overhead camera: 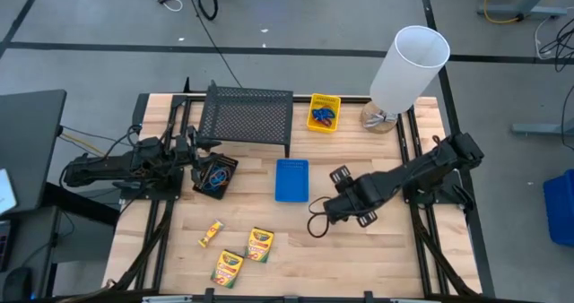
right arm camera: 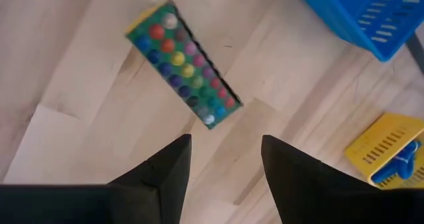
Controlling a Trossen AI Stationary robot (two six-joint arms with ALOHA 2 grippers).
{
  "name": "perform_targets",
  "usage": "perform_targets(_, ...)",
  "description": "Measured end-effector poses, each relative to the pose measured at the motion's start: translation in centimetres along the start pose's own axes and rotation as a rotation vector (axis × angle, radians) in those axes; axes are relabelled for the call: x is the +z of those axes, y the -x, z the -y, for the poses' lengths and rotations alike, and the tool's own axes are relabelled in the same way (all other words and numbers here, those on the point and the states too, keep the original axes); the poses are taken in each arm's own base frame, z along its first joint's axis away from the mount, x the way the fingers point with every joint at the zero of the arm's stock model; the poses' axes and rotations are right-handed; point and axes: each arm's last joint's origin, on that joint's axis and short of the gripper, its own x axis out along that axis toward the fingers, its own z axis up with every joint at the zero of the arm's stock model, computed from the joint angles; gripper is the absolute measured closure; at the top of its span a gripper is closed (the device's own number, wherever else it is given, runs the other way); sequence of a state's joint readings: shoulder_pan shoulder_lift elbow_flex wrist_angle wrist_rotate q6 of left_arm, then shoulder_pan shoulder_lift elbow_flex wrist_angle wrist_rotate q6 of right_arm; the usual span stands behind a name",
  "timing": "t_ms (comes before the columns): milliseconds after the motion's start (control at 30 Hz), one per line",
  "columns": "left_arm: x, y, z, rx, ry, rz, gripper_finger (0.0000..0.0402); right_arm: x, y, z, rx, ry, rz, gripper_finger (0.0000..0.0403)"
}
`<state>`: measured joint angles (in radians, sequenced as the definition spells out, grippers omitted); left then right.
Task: Pick & Place Office Desk Supplies
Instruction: Put the top large yellow crayon box into the blue bin
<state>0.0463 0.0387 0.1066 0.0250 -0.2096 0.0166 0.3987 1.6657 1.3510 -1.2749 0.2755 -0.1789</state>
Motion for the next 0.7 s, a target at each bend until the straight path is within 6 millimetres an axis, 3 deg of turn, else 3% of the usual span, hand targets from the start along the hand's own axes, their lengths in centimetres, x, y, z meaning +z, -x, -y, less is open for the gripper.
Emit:
perform_targets(300, 0.0, 0.0, 0.0, 0.0, -0.002, 0.0, 0.0208, 1.0, 0.1, -0.1, -0.032, -0.006, 0.098, 0.0205)
perform_targets(567, 0.0, 0.0, 0.0, 0.0, -0.002, 0.0, 0.0208, 0.9, 0.1, 0.0, -0.047, 0.02, 0.084, 0.0144)
perform_targets(700, 0.0, 0.0, 0.0, 0.0, -0.001, 0.0, 0.0208, 0.8, 0.0, -0.2, -0.04, 0.045, 0.065, 0.0137)
